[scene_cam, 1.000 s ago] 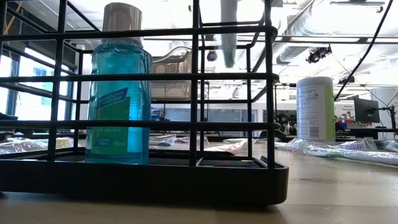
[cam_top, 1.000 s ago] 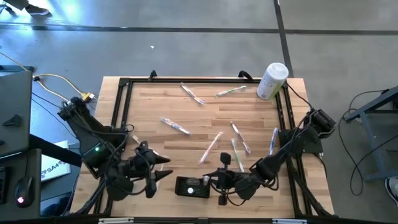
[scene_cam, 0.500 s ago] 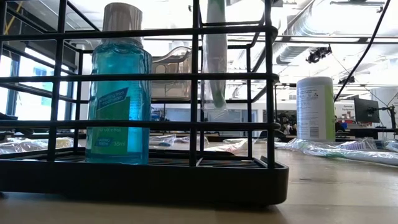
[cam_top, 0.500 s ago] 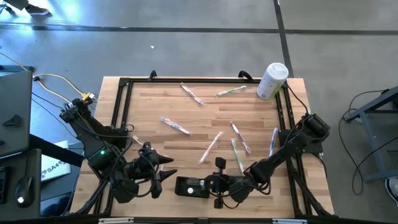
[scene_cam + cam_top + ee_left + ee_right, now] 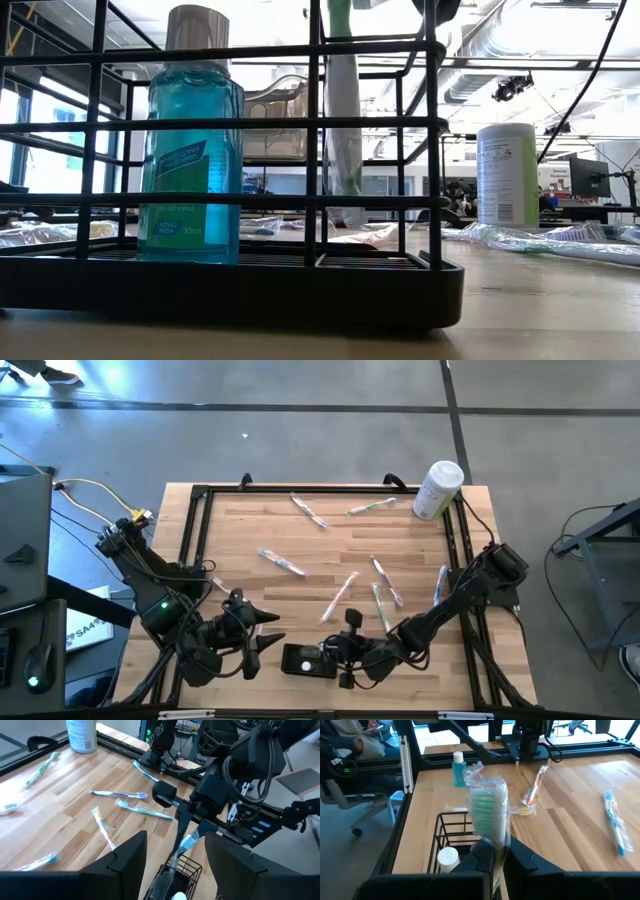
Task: Pick & Place toothbrushing station
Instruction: Put the middle left green toothbrush into the black wire organizer
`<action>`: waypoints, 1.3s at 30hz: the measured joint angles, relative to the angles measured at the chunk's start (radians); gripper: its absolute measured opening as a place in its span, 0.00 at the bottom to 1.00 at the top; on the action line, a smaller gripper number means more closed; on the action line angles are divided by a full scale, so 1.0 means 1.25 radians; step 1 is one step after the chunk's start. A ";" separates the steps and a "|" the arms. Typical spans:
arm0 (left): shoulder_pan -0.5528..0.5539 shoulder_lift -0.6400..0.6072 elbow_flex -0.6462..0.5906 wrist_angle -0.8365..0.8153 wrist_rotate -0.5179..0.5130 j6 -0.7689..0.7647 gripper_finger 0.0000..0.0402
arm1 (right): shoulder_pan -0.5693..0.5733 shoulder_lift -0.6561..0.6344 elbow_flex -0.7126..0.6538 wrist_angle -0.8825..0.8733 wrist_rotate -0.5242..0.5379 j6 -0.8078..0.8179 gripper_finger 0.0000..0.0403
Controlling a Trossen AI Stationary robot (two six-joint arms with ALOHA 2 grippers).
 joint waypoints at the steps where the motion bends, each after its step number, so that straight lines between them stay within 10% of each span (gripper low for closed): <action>1: 0.000 0.000 0.000 0.000 0.000 0.004 0.49 | 0.000 0.004 0.000 -0.001 0.002 0.001 0.03; 39: 0.000 -0.001 0.000 -0.006 -0.046 0.050 0.49 | -0.004 0.057 -0.001 0.015 0.023 0.103 0.03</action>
